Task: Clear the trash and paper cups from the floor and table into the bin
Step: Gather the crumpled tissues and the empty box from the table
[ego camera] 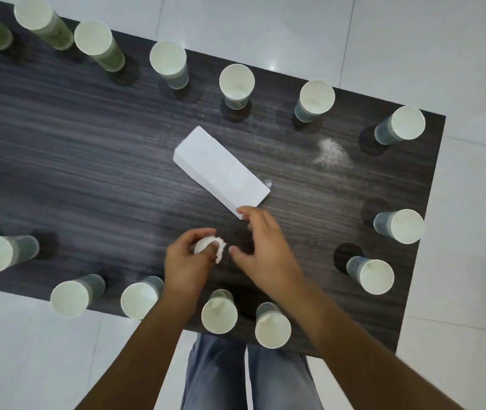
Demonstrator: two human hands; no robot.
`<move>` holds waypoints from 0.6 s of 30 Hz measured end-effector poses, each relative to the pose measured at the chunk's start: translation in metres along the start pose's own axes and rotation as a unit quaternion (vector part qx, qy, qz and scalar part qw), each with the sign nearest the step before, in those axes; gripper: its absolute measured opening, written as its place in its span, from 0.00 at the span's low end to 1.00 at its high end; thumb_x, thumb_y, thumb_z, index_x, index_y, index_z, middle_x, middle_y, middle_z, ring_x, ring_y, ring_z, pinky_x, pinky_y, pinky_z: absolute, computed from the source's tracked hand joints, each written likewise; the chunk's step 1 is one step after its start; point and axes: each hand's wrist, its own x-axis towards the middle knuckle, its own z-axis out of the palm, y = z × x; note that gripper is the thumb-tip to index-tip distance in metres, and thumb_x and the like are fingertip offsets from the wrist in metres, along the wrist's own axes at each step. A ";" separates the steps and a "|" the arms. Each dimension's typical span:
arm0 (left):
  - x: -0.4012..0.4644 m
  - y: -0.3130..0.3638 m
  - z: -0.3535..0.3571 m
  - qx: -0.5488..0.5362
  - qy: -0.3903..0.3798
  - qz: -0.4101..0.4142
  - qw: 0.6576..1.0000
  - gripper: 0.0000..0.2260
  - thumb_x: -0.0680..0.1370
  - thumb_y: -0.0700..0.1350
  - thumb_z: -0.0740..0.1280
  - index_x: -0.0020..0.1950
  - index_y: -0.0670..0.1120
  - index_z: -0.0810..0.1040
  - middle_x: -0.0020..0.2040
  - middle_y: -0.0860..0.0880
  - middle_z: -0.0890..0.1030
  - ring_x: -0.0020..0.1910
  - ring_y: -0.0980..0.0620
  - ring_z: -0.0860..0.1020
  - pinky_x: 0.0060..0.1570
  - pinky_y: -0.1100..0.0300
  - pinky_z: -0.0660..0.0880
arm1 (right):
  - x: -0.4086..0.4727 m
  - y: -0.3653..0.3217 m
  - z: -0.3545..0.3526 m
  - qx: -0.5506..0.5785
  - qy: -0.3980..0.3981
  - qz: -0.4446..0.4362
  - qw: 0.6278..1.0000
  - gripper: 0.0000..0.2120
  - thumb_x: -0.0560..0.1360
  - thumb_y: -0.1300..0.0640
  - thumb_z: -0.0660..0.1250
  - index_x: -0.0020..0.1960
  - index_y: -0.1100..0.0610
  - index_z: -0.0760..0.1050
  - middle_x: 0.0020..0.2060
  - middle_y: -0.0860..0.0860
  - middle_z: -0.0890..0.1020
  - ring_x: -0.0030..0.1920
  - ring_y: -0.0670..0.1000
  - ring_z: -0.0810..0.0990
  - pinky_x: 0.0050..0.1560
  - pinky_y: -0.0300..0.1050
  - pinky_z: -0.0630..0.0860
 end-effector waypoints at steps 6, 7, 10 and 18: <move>0.009 -0.008 -0.035 0.008 0.044 -0.014 0.999 0.10 0.75 0.37 0.69 0.47 0.52 0.80 0.51 0.49 0.81 0.54 0.47 0.79 0.54 0.51 0.78 | 0.081 -0.002 0.000 -0.190 0.039 0.025 0.981 0.35 0.72 0.55 0.71 0.73 0.53 0.57 0.69 0.56 0.63 0.67 0.58 0.61 0.67 0.54 0.67; 0.008 -0.009 -0.040 0.009 0.044 -0.013 0.999 0.09 0.75 0.37 0.69 0.47 0.52 0.80 0.50 0.50 0.81 0.54 0.47 0.79 0.55 0.51 0.78 | 0.092 -0.001 0.004 -0.206 0.030 0.041 0.977 0.38 0.71 0.54 0.72 0.74 0.52 0.55 0.69 0.57 0.62 0.67 0.59 0.61 0.67 0.55 0.66; 0.003 -0.013 -0.055 0.020 0.040 -0.014 0.999 0.09 0.75 0.39 0.70 0.48 0.53 0.80 0.49 0.54 0.80 0.52 0.49 0.78 0.55 0.51 0.77 | 0.112 0.003 0.021 -0.245 -0.002 0.075 0.966 0.45 0.69 0.52 0.74 0.76 0.50 0.49 0.70 0.58 0.60 0.69 0.61 0.60 0.70 0.57 0.63; -0.007 -0.031 -0.075 0.039 0.048 -0.009 0.998 0.08 0.75 0.40 0.70 0.50 0.52 0.80 0.51 0.51 0.80 0.52 0.50 0.78 0.48 0.57 0.78 | 0.089 0.019 0.049 -0.227 0.037 0.102 0.968 0.46 0.67 0.52 0.75 0.75 0.46 0.51 0.65 0.57 0.64 0.63 0.60 0.65 0.64 0.56 0.67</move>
